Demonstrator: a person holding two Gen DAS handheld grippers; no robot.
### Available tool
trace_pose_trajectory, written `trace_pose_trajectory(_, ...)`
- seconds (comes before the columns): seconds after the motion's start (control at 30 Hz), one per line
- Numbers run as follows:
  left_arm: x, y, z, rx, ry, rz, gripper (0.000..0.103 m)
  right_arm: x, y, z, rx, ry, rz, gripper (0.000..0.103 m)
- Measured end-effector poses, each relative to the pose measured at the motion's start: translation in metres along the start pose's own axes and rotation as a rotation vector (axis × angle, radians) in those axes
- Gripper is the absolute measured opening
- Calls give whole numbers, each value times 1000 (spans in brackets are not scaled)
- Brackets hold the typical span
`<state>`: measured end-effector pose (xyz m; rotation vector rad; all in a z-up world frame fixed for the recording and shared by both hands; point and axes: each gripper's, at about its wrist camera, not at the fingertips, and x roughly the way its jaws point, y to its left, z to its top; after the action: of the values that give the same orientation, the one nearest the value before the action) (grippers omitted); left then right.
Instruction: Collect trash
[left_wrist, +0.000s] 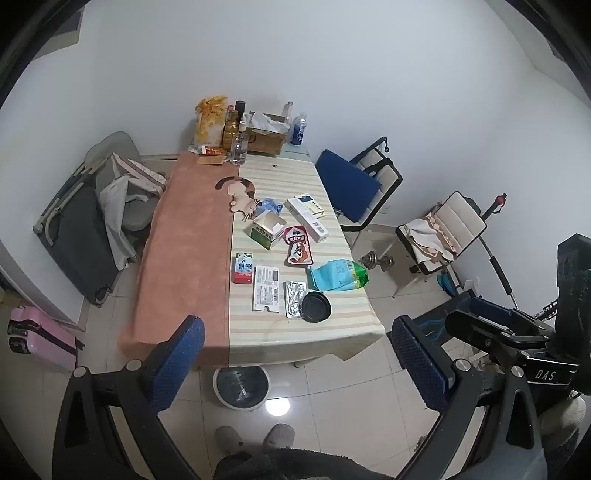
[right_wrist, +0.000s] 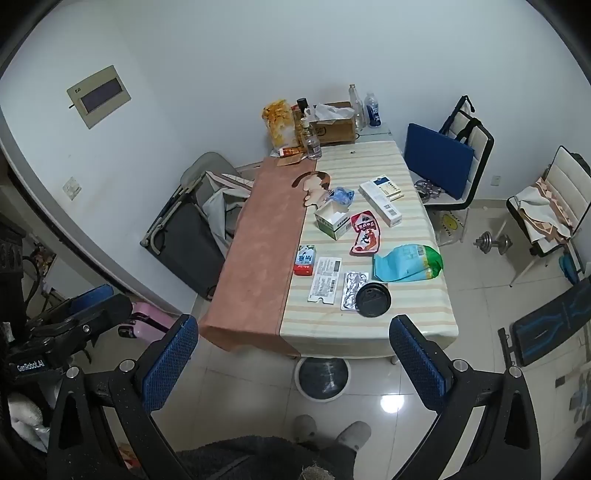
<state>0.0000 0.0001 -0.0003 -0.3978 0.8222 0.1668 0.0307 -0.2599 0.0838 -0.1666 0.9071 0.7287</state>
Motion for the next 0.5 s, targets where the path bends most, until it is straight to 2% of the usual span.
trace_pose_trajectory(0.5,2,-2,-1,6,9,8,103,8,-5,5,-1,-3,10,103)
